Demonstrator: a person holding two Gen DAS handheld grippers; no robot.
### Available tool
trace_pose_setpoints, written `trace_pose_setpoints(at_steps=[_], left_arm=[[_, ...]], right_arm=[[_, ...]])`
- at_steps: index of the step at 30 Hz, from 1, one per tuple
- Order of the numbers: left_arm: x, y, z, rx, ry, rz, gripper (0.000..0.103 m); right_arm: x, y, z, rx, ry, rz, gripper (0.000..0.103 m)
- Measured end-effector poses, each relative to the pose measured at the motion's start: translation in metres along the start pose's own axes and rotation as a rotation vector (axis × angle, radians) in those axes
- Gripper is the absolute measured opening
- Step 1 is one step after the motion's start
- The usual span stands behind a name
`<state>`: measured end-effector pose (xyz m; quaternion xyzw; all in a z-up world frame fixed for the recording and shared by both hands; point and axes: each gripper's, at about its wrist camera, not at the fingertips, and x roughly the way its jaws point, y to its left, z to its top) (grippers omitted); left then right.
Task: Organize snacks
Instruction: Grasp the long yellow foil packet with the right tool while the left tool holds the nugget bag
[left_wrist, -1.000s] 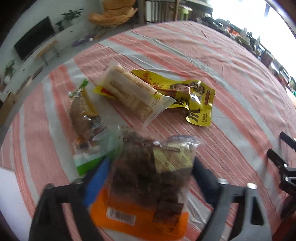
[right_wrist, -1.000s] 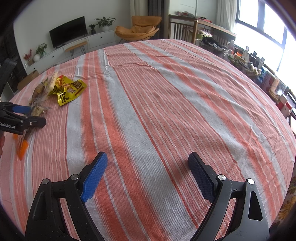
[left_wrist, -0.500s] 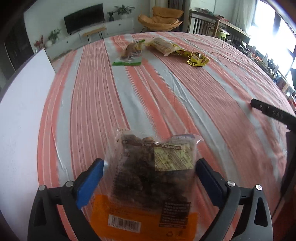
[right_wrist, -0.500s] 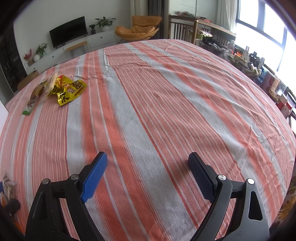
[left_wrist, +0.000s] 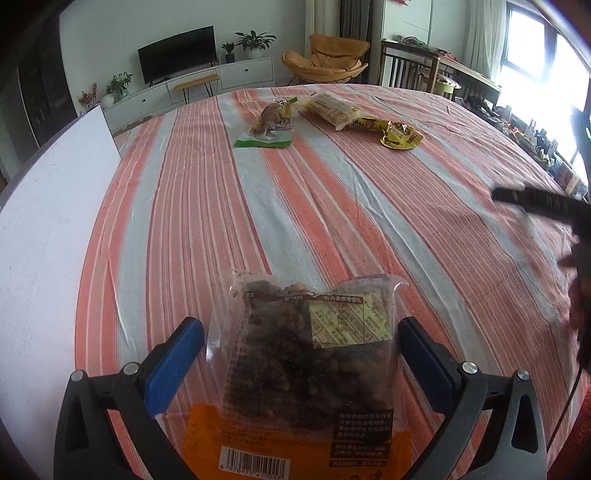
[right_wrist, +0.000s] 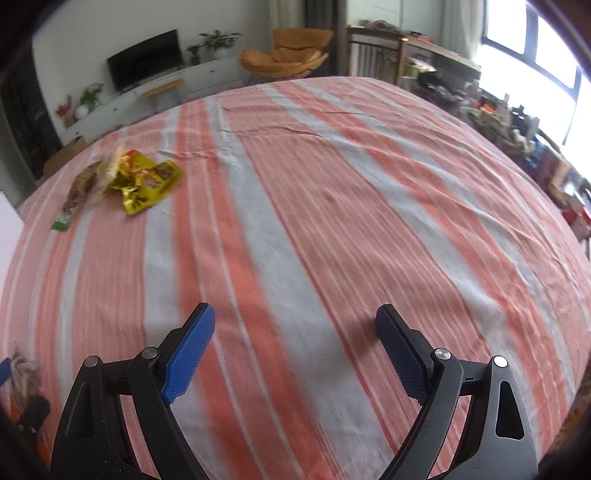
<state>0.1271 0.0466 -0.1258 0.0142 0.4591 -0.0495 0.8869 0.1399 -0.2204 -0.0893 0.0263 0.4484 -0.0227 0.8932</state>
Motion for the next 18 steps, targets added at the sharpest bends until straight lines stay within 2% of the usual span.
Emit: trace_pose_setpoints(at_steps=[1, 2, 5, 7, 9, 11, 12, 14, 16, 18], left_arm=[[0.0, 0.0, 0.0, 0.0, 0.0, 0.0, 0.103], [0.0, 0.0, 0.0, 0.0, 0.0, 0.0, 0.103], [0.0, 0.0, 0.0, 0.0, 0.0, 0.0, 0.103], [0.0, 0.0, 0.0, -0.001, 0.0, 0.0, 0.103], [0.0, 0.0, 0.0, 0.0, 0.0, -0.001, 0.103], [0.0, 0.0, 0.0, -0.001, 0.0, -0.001, 0.103], [0.0, 0.0, 0.0, -0.001, 0.0, -0.001, 0.103], [0.001, -0.001, 0.0, -0.001, 0.0, -0.001, 0.103], [0.001, -0.001, 0.0, -0.001, 0.0, 0.0, 0.103], [0.001, -0.001, 0.0, -0.001, 0.0, 0.0, 0.103]], right_arm=[[0.002, 0.004, 0.011, -0.023, -0.01, 0.083, 0.088], [0.004, 0.01, 0.024, -0.057, -0.024, 0.127, 0.089], [0.016, 0.051, 0.069, -0.265, -0.031, 0.196, 0.089], [0.038, 0.083, 0.089, -0.411, 0.042, 0.227, 0.088], [0.062, 0.112, 0.102, -0.523, 0.086, 0.203, 0.087], [0.081, 0.126, 0.113, -0.538, 0.093, 0.2, 0.087], [0.089, 0.127, 0.118, -0.516, 0.111, 0.202, 0.083], [0.097, 0.125, 0.123, -0.453, 0.141, 0.238, 0.067], [0.088, 0.12, 0.119, -0.426, 0.131, 0.261, 0.063], [0.073, 0.112, 0.106, -0.396, 0.147, 0.267, 0.062]])
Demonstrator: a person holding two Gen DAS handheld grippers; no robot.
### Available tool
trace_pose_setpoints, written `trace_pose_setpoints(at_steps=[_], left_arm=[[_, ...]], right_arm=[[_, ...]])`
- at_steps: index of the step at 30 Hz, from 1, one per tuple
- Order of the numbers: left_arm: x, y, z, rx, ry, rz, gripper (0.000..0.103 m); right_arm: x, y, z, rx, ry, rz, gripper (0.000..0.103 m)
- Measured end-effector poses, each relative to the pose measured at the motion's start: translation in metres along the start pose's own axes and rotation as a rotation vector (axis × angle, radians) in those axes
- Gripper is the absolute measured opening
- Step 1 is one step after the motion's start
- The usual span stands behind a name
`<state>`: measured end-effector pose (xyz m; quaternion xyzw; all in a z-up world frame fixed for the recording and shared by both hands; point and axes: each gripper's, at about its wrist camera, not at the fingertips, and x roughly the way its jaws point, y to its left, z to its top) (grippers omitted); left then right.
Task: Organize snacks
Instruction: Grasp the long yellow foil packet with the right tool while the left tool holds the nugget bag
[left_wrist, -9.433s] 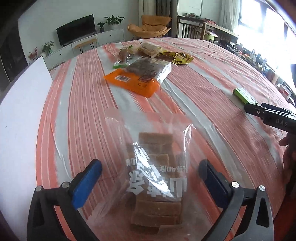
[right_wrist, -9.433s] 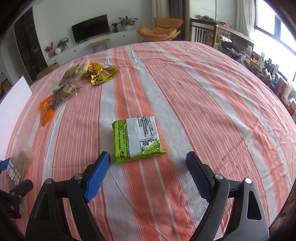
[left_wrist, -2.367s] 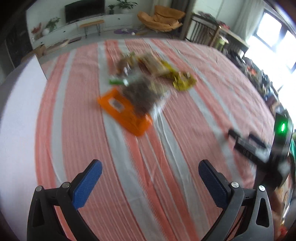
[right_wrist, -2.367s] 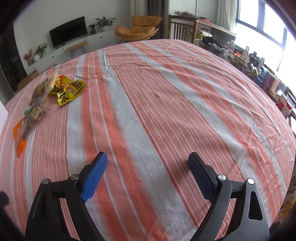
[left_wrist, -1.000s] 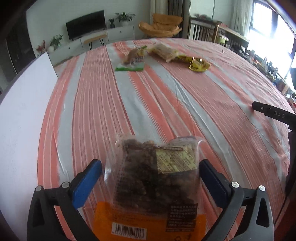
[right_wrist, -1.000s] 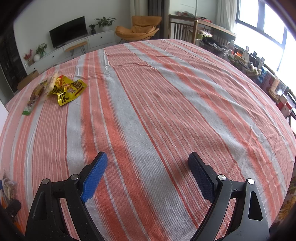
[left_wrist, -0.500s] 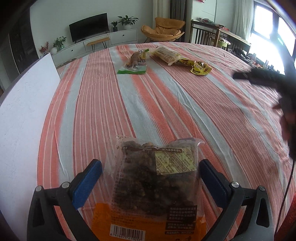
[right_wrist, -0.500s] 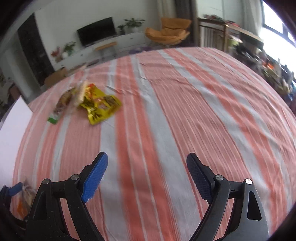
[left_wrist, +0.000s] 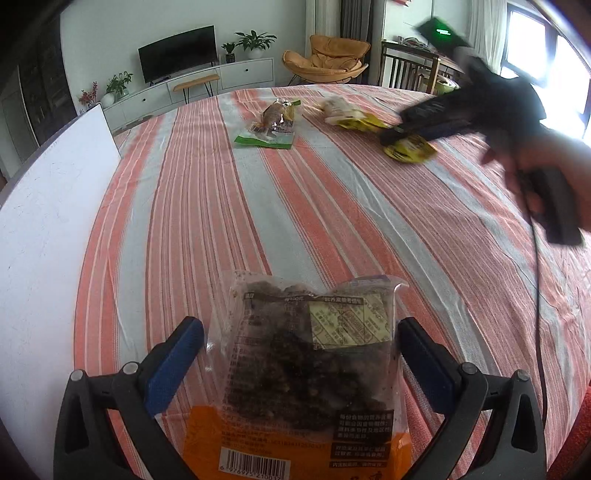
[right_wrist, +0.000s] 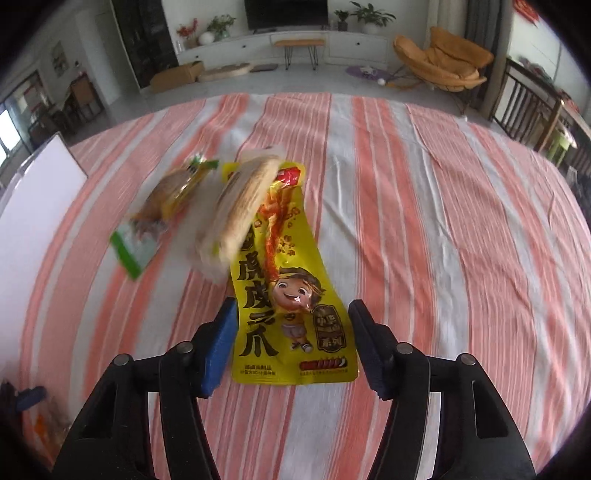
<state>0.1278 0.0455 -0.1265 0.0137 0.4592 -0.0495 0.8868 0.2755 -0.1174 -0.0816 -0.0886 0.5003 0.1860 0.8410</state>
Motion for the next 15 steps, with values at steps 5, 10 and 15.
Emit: trace_pose_setpoints(at_steps=[5, 10, 15], left_arm=[[0.0, 0.0, 0.0, 0.0, 0.0, 0.0, 0.103], [0.0, 0.0, 0.0, 0.0, 0.0, 0.001, 0.103], [0.0, 0.0, 0.0, -0.001, -0.001, 0.0, 0.103]], right_arm=[[-0.061, 0.012, -0.095, 0.077, 0.014, -0.119, 0.063], [-0.11, 0.033, -0.19, 0.212, -0.046, -0.169, 0.066], [-0.116, 0.043, -0.212, 0.301, -0.111, -0.197, 0.075]])
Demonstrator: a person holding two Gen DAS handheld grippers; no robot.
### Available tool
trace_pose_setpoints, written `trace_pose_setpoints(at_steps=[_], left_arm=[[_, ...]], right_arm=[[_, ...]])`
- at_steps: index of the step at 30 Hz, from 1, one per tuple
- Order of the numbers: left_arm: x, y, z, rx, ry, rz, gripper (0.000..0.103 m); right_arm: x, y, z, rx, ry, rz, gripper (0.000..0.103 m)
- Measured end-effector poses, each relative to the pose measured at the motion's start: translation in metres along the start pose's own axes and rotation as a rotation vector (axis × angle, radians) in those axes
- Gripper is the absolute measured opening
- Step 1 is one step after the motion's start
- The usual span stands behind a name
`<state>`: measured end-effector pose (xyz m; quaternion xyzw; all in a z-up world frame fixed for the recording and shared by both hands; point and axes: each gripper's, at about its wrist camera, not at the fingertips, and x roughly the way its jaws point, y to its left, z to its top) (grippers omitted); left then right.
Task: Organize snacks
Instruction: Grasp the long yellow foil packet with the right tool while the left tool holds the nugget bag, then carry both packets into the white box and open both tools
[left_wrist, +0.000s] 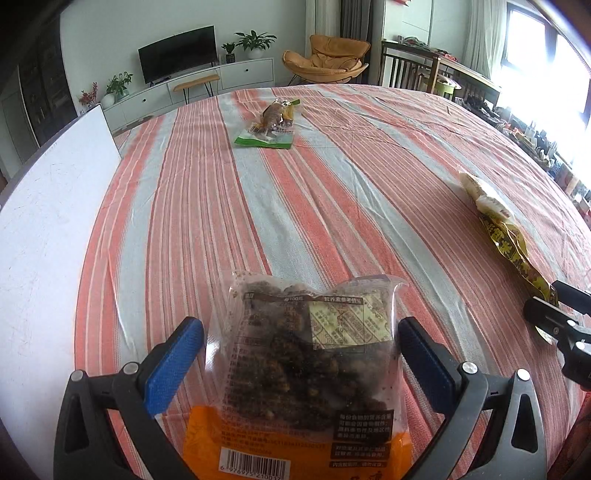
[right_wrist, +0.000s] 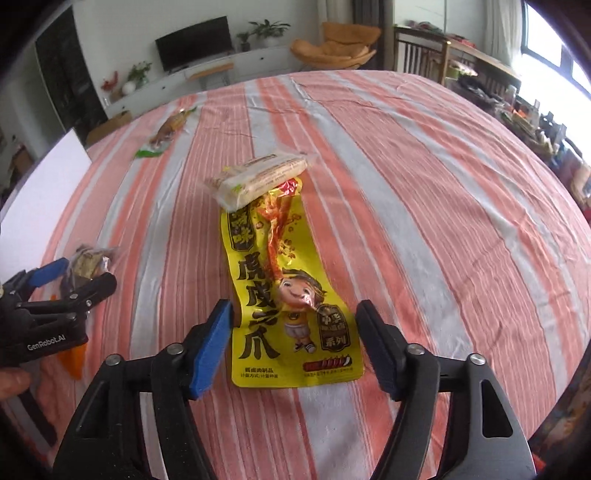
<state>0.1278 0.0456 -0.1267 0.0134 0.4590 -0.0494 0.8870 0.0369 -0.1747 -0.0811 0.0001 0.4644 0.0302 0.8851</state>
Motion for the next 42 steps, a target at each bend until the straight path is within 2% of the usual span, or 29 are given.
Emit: trace_pose_setpoints(at_steps=[4, 7, 15, 25, 27, 30, 31, 32, 34, 38, 40, 41, 42], left_arm=[[0.0, 0.0, 0.0, 0.0, 0.0, 0.0, 0.103], [0.0, 0.0, 0.0, 0.0, 0.0, 0.0, 0.103], [0.0, 0.0, 0.0, 0.0, 0.0, 0.0, 0.103], [0.0, 0.0, 0.0, 0.0, 0.0, 0.0, 0.103], [0.0, 0.0, 0.0, 0.005, 0.006, -0.005, 0.103], [-0.001, 0.0, 0.002, 0.04, 0.061, -0.032, 0.103], [-0.001, 0.0, 0.002, 0.046, 0.078, -0.036, 0.103], [-0.002, 0.0, 0.001, 0.052, 0.094, -0.04, 0.103], [-0.004, -0.003, -0.002, 0.07, 0.112, -0.047, 0.103], [-0.007, -0.007, -0.006, 0.074, 0.118, -0.046, 0.103], [-0.011, -0.007, -0.007, 0.075, 0.125, -0.045, 0.092], [-0.017, -0.007, -0.006, 0.081, 0.12, -0.052, 0.07], [-0.018, -0.008, -0.006, 0.099, 0.133, -0.044, 0.066]], right_arm=[[0.006, 0.009, 0.0, -0.03, -0.025, -0.018, 0.08], [0.008, 0.016, -0.005, -0.05, -0.036, -0.038, 0.08], [0.009, 0.017, -0.006, -0.053, -0.037, -0.025, 0.084], [0.008, 0.017, -0.007, -0.049, -0.039, -0.013, 0.084], [0.003, 0.007, -0.007, -0.008, -0.045, 0.068, 0.084], [-0.005, -0.027, -0.007, 0.163, -0.045, 0.335, 0.083], [-0.007, -0.038, -0.007, 0.21, -0.037, 0.369, 0.083], [-0.007, -0.043, -0.003, 0.215, -0.02, 0.344, 0.084], [-0.006, -0.041, 0.007, 0.132, 0.02, 0.289, 0.084], [0.008, -0.008, 0.029, -0.046, 0.121, 0.205, 0.084], [0.024, 0.012, 0.035, -0.131, 0.172, 0.153, 0.079], [0.027, 0.021, 0.034, -0.187, 0.163, 0.095, 0.066], [0.028, 0.026, 0.035, -0.213, 0.17, 0.053, 0.053]])
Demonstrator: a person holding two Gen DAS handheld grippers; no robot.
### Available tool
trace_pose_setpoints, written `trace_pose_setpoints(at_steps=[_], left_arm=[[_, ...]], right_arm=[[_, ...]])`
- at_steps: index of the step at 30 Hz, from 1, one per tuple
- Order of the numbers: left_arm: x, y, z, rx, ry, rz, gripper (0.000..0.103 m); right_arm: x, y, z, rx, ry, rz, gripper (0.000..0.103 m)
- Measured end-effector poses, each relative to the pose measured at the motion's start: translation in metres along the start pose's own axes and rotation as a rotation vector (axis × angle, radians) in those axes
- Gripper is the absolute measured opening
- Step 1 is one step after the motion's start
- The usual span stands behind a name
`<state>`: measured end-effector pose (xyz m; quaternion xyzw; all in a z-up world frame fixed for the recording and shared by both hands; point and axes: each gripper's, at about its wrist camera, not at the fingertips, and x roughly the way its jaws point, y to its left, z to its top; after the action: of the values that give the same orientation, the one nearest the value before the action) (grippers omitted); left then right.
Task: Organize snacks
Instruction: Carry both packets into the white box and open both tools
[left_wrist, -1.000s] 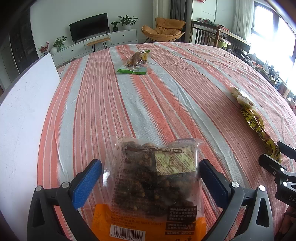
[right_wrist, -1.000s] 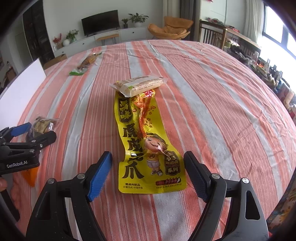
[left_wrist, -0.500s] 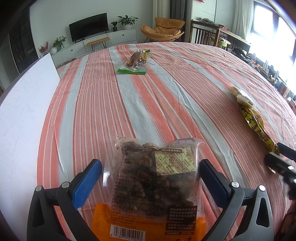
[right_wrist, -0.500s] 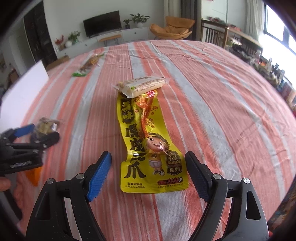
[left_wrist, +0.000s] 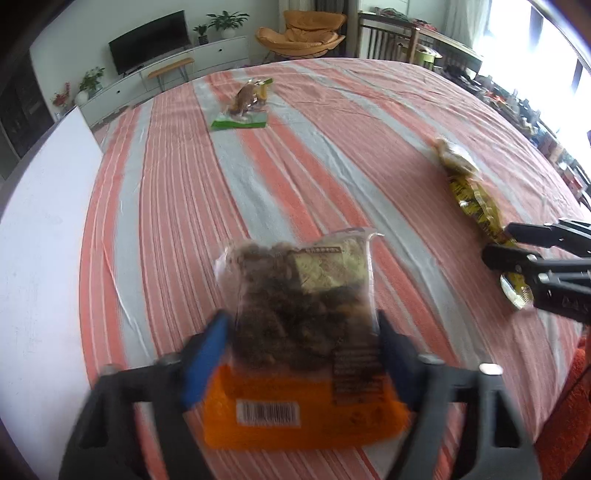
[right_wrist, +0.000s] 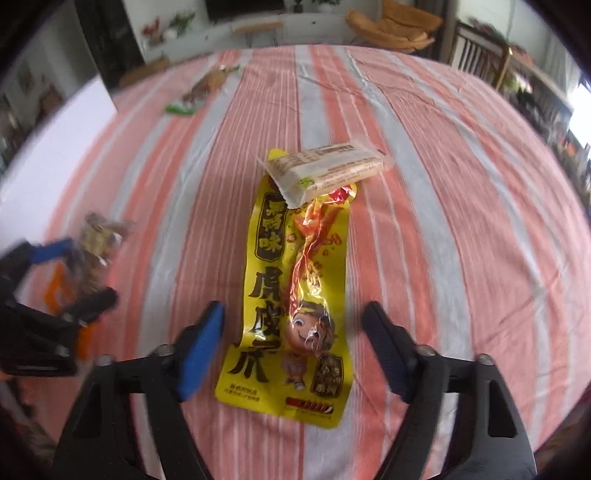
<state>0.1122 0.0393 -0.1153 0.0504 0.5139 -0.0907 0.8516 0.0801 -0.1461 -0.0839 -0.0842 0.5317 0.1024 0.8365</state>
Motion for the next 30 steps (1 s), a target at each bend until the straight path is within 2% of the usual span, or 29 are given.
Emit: trace_pose_setpoints(at_steps=[1, 3, 4, 5, 6, 7, 8, 10, 13, 15, 16, 17, 18, 19, 22, 23, 27, 28, 29, 30], left_arm=[[-0.002, 0.0, -0.002, 0.009, 0.004, 0.0, 0.064], [-0.008, 0.008, -0.007, -0.034, 0.006, -0.041, 0.063], [-0.013, 0.014, -0.009, -0.075, 0.004, -0.08, 0.063], [-0.022, 0.021, -0.012, -0.127, -0.008, -0.139, 0.063], [-0.03, 0.026, -0.014, -0.17, -0.026, -0.19, 0.063], [-0.037, 0.03, -0.014, -0.196, -0.035, -0.213, 0.063], [-0.045, 0.033, -0.015, -0.217, -0.041, -0.226, 0.063], [-0.062, 0.038, -0.014, -0.235, -0.068, -0.261, 0.063], [-0.092, 0.045, -0.014, -0.237, -0.122, -0.259, 0.063], [-0.107, 0.049, -0.016, -0.228, -0.15, -0.238, 0.064], [-0.112, 0.051, -0.017, -0.225, -0.158, -0.228, 0.064], [-0.116, 0.052, -0.019, -0.224, -0.161, -0.221, 0.064], [-0.118, 0.054, -0.02, -0.224, -0.161, -0.218, 0.064], [-0.12, 0.055, -0.023, -0.225, -0.162, -0.219, 0.064], [-0.123, 0.057, -0.028, -0.224, -0.161, -0.216, 0.064], [-0.124, 0.056, -0.029, -0.219, -0.163, -0.208, 0.064], [-0.122, 0.05, -0.032, -0.2, -0.166, -0.185, 0.064], [-0.119, 0.048, -0.032, -0.198, -0.158, -0.191, 0.064], [-0.118, 0.047, -0.033, -0.199, -0.151, -0.199, 0.064], [-0.12, 0.047, -0.033, -0.198, -0.153, -0.21, 0.064]], right_arm=[[-0.003, 0.0, 0.001, 0.02, 0.005, 0.021, 0.05], [-0.008, -0.002, -0.002, 0.067, 0.033, 0.077, 0.044], [-0.013, -0.004, -0.005, 0.09, 0.023, 0.106, 0.03], [-0.02, -0.011, -0.01, 0.154, 0.01, 0.203, 0.027], [-0.028, -0.017, -0.014, 0.223, -0.008, 0.294, 0.018], [-0.035, -0.025, -0.018, 0.294, -0.03, 0.389, 0.014], [-0.041, -0.03, -0.022, 0.336, -0.046, 0.433, 0.008], [-0.044, -0.032, -0.026, 0.356, -0.047, 0.44, 0.008], [-0.042, -0.032, -0.031, 0.385, -0.052, 0.485, 0.007], [-0.041, -0.034, -0.03, 0.37, -0.049, 0.44, 0.008], [-0.04, -0.032, -0.029, 0.356, -0.046, 0.408, 0.013], [-0.039, -0.03, -0.028, 0.353, -0.043, 0.387, 0.028], [-0.037, -0.027, -0.021, 0.353, -0.027, 0.372, 0.047], [-0.033, -0.025, -0.015, 0.353, -0.009, 0.342, 0.075], [-0.041, -0.024, -0.015, 0.327, -0.051, 0.123, 0.073], [-0.04, -0.026, -0.015, 0.341, -0.046, 0.075, 0.073], [-0.019, -0.032, -0.024, 0.475, 0.022, 0.033, 0.075], [-0.012, -0.025, -0.022, 0.441, 0.039, 0.017, 0.072], [-0.01, -0.011, -0.016, 0.333, 0.011, -0.033, 0.054], [-0.008, -0.001, -0.011, 0.258, 0.007, -0.078, 0.046]])
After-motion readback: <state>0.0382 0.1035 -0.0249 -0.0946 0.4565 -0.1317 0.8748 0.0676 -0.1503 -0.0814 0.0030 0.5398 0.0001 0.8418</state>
